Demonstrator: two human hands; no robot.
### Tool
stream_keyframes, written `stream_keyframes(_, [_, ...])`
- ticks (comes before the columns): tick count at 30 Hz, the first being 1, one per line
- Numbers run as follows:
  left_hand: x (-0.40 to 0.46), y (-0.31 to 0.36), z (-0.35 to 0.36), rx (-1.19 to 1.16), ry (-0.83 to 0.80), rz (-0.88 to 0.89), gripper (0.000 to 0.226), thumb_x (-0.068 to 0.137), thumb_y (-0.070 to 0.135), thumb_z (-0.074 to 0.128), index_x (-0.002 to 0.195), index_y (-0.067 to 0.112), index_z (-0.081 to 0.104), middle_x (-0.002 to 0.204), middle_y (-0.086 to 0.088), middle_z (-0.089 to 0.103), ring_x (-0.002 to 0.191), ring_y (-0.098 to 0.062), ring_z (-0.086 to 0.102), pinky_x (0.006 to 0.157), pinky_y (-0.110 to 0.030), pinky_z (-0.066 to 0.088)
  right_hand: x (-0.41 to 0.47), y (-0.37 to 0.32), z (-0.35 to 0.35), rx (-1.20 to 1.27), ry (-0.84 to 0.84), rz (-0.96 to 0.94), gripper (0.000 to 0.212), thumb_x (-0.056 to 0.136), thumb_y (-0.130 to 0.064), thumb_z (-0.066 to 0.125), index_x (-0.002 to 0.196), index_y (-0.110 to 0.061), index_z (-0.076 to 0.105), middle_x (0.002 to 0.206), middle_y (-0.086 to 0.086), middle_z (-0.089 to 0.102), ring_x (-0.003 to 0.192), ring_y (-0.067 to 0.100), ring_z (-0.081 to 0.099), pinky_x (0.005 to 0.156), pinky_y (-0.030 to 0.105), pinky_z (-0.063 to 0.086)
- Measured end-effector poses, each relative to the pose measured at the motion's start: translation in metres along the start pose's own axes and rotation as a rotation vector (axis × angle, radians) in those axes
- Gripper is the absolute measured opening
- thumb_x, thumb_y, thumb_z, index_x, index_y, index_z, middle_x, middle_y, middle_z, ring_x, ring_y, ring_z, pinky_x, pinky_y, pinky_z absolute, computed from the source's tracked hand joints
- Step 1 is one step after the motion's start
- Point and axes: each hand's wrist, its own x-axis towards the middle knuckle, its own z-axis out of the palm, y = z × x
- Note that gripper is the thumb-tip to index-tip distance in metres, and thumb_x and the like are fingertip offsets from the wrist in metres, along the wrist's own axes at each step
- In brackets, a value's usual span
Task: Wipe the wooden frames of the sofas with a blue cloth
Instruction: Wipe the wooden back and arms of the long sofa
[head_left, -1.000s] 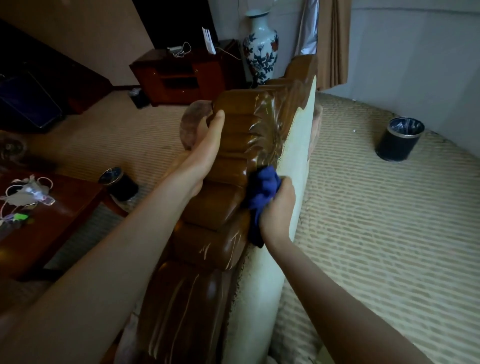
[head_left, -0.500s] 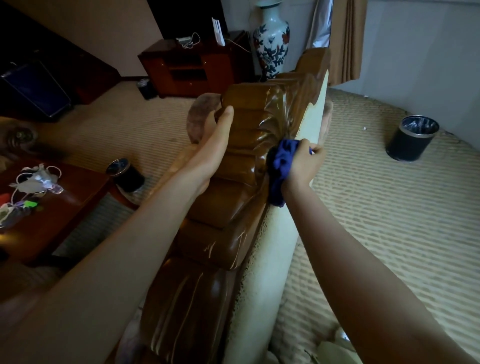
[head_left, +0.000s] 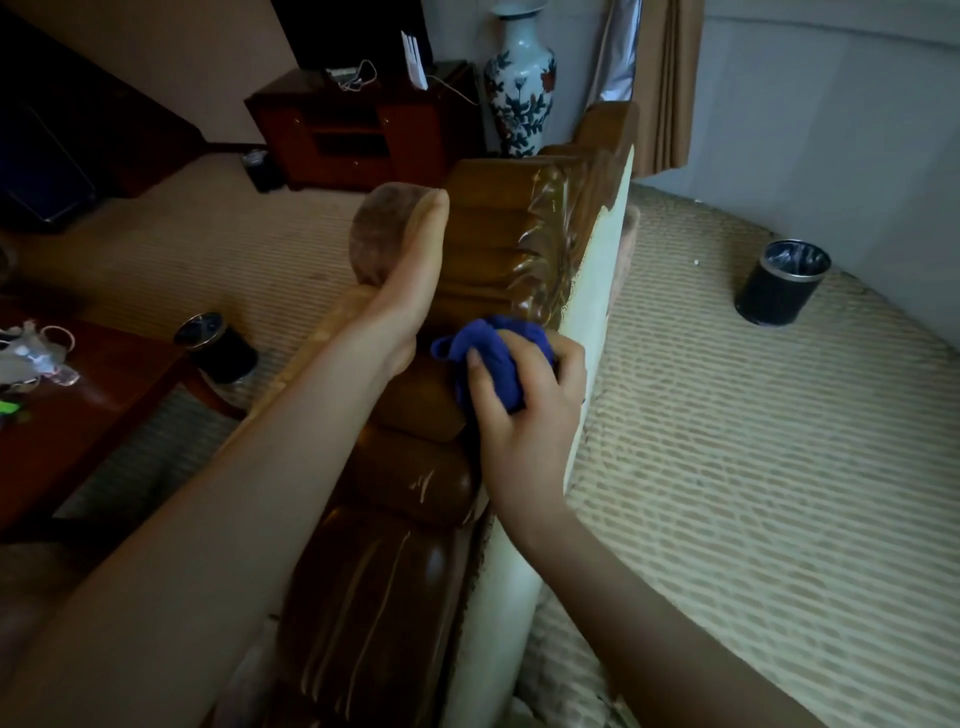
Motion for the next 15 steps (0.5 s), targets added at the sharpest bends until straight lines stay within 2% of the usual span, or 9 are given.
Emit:
stream_keyframes(1, [-0.002, 0.002, -0.002, -0.036, 0.002, -0.009, 0.082, 0.069, 0.085, 0.041, 0.136, 0.038, 0.045, 0.137, 0.008, 0.053, 0.123, -0.014, 0.052, 0.106, -0.039, 0.039, 0.007, -0.002, 0.001, -0.146, -0.024, -0.136, 0.025, 0.083, -0.030, 0.061, 0.104, -0.019, 0.069, 0.106, 0.004, 0.055, 0.094, 0.023, 0.052, 0.080, 0.037, 0.043])
stream_keyframes(3, [-0.007, 0.007, -0.007, -0.110, -0.027, -0.023, 0.059, 0.088, 0.071, 0.033, 0.126, 0.031, 0.055, 0.125, 0.001, 0.062, 0.114, -0.018, 0.060, 0.096, -0.035, 0.048, 0.025, -0.009, 0.007, -0.459, -0.110, -0.379, 0.023, 0.080, -0.028, 0.058, 0.097, -0.021, 0.071, 0.101, 0.004, 0.060, 0.084, 0.029, 0.052, 0.068, 0.036, 0.038])
stream_keyframes(5, [-0.005, 0.003, -0.018, -0.232, -0.075, -0.072, 0.062, 0.092, 0.067, 0.027, 0.134, 0.028, 0.050, 0.128, -0.007, 0.059, 0.112, -0.023, 0.060, 0.089, -0.038, 0.049, 0.044, -0.027, 0.017, -0.707, -0.210, -0.502, 0.018, 0.078, -0.022, 0.058, 0.088, -0.023, 0.073, 0.097, 0.002, 0.062, 0.081, 0.031, 0.051, 0.065, 0.034, 0.030])
stream_keyframes(7, [-0.009, -0.002, -0.037, -0.346, -0.032, -0.123, 0.069, 0.092, 0.068, 0.021, 0.142, 0.026, 0.040, 0.124, -0.005, 0.057, 0.099, -0.023, 0.059, 0.076, -0.039, 0.046, 0.056, -0.048, 0.034, -0.868, -0.365, -0.592, 0.023, 0.084, -0.016, 0.052, 0.095, -0.023, 0.072, 0.107, 0.001, 0.060, 0.094, 0.032, 0.051, 0.070, 0.036, 0.030])
stream_keyframes(9, [-0.012, -0.007, -0.056, -0.472, 0.077, -0.161, 0.068, 0.095, 0.064, 0.016, 0.141, 0.022, 0.041, 0.124, -0.007, 0.058, 0.087, -0.022, 0.058, 0.072, -0.037, 0.044, 0.062, -0.062, 0.058, -0.952, -0.570, -0.634, 0.031, 0.093, -0.013, 0.042, 0.114, -0.021, 0.064, 0.124, 0.001, 0.054, 0.113, 0.030, 0.044, 0.083, 0.038, 0.033])
stream_keyframes(11, [-0.019, -0.014, -0.069, -0.549, 0.182, -0.177, 0.066, 0.095, 0.062, 0.016, 0.138, 0.021, 0.044, 0.133, -0.011, 0.053, 0.092, -0.024, 0.057, 0.081, -0.040, 0.045, 0.063, -0.075, 0.073, -1.041, -0.715, -0.635, 0.033, 0.097, -0.014, 0.038, 0.124, -0.020, 0.056, 0.130, 0.001, 0.051, 0.121, 0.028, 0.040, 0.094, 0.039, 0.033])
stream_keyframes(13, [-0.028, -0.022, -0.074, -0.525, 0.219, -0.190, 0.063, 0.096, 0.062, 0.017, 0.123, 0.019, 0.054, 0.128, -0.013, 0.055, 0.100, -0.025, 0.057, 0.083, -0.040, 0.047, 0.061, -0.077, 0.075, -1.075, -0.740, -0.624, 0.033, 0.098, -0.015, 0.038, 0.125, -0.020, 0.056, 0.131, 0.002, 0.050, 0.123, 0.029, 0.039, 0.096, 0.040, 0.033])
stream_keyframes(15, [-0.040, -0.028, -0.069, -0.461, 0.184, -0.175, 0.061, 0.098, 0.058, 0.015, 0.106, 0.016, 0.058, 0.116, -0.012, 0.059, 0.098, -0.023, 0.059, 0.075, -0.034, 0.048, 0.060, -0.068, 0.060, -1.027, -0.667, -0.579, 0.033, 0.096, -0.014, 0.039, 0.121, -0.021, 0.060, 0.128, 0.004, 0.051, 0.120, 0.031, 0.040, 0.091, 0.039, 0.034])
